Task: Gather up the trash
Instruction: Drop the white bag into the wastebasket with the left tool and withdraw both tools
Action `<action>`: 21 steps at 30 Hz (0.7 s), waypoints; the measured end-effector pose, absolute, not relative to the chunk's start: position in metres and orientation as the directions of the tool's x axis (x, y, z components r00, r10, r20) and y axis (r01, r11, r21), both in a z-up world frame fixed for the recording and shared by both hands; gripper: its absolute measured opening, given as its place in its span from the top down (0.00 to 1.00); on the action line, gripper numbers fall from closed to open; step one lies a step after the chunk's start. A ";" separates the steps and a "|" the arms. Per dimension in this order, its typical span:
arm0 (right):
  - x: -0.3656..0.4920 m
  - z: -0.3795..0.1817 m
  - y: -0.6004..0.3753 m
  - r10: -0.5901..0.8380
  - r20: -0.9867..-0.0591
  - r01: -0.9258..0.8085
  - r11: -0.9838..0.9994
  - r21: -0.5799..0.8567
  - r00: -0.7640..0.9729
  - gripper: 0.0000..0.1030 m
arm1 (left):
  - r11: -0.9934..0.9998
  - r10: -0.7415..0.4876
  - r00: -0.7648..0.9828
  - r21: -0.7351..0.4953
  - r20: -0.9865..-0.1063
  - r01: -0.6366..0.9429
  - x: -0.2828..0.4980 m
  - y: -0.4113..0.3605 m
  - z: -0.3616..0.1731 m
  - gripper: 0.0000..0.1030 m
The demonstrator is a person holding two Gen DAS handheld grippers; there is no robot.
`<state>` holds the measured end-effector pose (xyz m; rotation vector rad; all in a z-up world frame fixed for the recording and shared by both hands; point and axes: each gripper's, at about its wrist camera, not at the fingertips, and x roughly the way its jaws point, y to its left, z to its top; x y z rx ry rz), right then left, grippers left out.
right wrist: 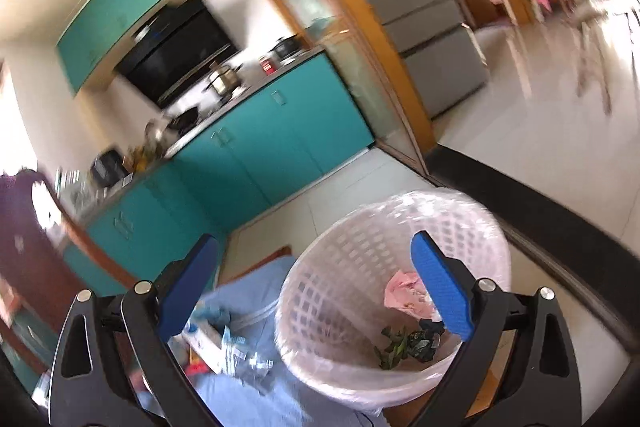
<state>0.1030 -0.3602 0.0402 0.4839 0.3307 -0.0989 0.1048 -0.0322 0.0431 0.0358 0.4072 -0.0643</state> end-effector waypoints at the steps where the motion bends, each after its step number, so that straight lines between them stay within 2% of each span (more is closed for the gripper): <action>1: 0.104 0.040 -0.349 -0.009 -0.344 0.159 0.898 0.410 0.939 0.08 | 0.999 -0.023 0.915 0.017 -0.403 0.033 0.102 -0.017 0.037 0.04; 6: 0.106 0.030 -0.279 0.002 -0.418 0.101 0.969 0.225 0.909 0.08 | 0.999 0.043 0.892 0.013 -0.449 -0.042 0.101 0.030 0.021 0.04; 10: 0.104 0.011 -0.235 0.055 -0.492 0.020 0.989 0.146 0.869 0.08 | 1.000 0.022 0.878 -0.001 -0.479 -0.025 0.102 0.043 0.017 0.03; 15: 0.104 0.004 -0.212 0.068 -0.504 -0.015 0.994 0.110 0.861 0.08 | 0.999 -0.026 0.858 -0.030 -0.513 0.012 0.099 0.036 0.012 0.04; 21: 0.105 -0.001 -0.210 0.078 -0.516 -0.014 0.992 0.128 0.853 0.08 | 0.999 -0.030 0.849 -0.001 -0.527 0.035 0.098 0.029 0.009 0.03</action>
